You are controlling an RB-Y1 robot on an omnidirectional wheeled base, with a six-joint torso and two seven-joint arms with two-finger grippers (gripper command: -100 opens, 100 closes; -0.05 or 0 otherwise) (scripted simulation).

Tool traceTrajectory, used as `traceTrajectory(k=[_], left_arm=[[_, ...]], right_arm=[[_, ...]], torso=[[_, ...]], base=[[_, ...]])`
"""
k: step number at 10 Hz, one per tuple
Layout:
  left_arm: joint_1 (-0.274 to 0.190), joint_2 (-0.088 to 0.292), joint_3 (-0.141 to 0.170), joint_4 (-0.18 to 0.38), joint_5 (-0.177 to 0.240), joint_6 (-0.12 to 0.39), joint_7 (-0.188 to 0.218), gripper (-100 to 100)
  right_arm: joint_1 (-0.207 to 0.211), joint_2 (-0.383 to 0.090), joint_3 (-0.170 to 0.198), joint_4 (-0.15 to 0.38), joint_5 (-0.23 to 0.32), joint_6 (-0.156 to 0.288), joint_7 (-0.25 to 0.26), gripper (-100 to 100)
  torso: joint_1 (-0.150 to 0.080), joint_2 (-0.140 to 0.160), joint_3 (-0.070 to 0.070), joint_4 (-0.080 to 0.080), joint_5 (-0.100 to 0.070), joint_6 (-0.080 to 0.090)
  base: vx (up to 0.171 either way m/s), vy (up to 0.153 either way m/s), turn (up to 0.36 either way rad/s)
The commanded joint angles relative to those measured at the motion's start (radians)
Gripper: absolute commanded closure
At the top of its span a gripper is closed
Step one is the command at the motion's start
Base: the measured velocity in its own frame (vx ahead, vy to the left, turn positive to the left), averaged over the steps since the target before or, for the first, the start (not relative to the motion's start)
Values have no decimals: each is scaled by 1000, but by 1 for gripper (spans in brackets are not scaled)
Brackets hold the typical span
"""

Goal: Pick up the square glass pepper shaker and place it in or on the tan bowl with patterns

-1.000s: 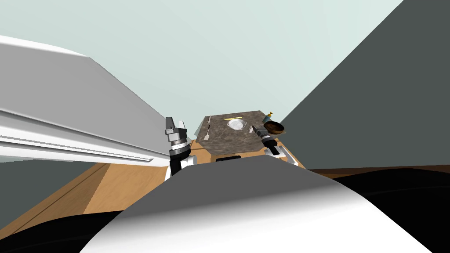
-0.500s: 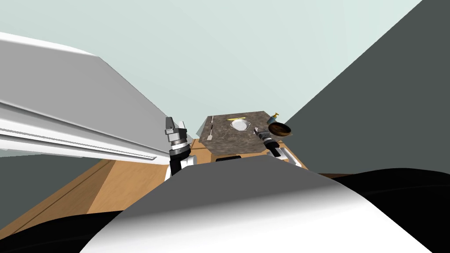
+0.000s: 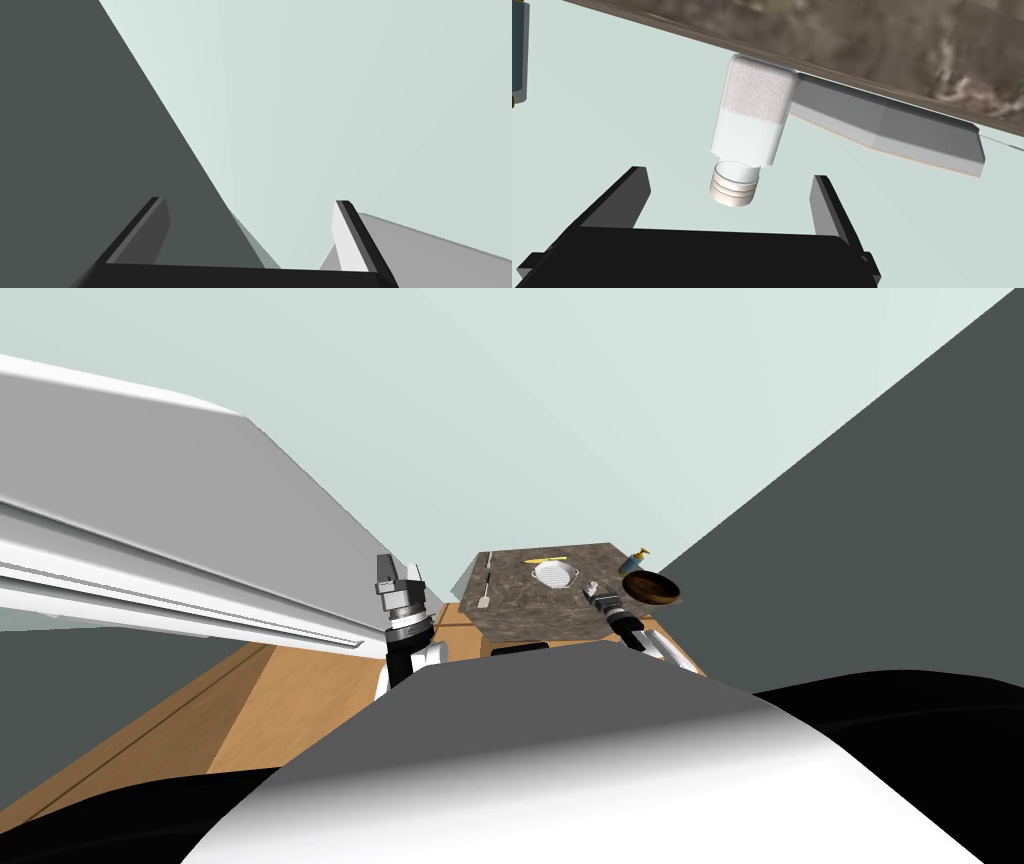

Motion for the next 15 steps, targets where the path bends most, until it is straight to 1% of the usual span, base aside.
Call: traceTrajectory(k=[1,2,3,4,5,6,10,11,12,13,14,15], left_arm=[[0,0,0,0,0,0,0,0],[0,0,0,0,0,0,0,0],[0,0,0,0,0,0,0,0],[0,0,0,0,0,0,0,0],[0,0,0,0,0,0,0,0],[0,0,0,0,0,0,0,0],[0,0,0,0,0,0,0,0],[0,0,0,0,0,0,0,0],[0,0,0,0,0,0,0,0],[0,0,0,0,0,0,0,0],[0,0,0,0,0,0,0,0],[0,0,0,0,0,0,0,0]], right_arm=[[11,-6,-2,9,28,5,12,-100],[3,-2,-4,14,17,-3,9,-100],[3,-2,-5,16,19,-4,11,0],[-18,-7,-27,47,12,-5,7,-100],[-5,-1,-17,30,17,-4,10,-100],[-7,-1,-18,31,16,-5,10,100],[-7,-1,-19,30,15,-5,8,100],[-7,-1,-19,30,15,-5,8,0],[-7,-1,-19,30,15,-5,8,100],[-7,-1,-19,30,15,-5,8,0],[6,-21,-14,5,11,-4,-14,100],[12,-31,-12,-6,9,-3,-24,100]], torso=[[0,0,0,0,0,0],[-1,0,0,0,0,0],[-2,1,1,0,0,0],[-2,2,1,0,0,0],[-2,1,1,0,0,-1],[-3,1,1,0,-1,0],[-2,1,0,-1,-1,-1],[-2,1,0,-1,-1,-1],[-2,1,0,-1,-1,-1],[-2,1,0,-1,-1,-1],[-2,1,0,-1,-1,-1],[-5,7,3,0,-1,0]], base=[[38,30,61],[14,11,11],[0,0,0],[32,10,189],[21,1,50],[0,0,0],[0,0,0],[0,0,0],[0,0,0],[0,0,0],[-107,-51,-5],[-165,-78,4]])
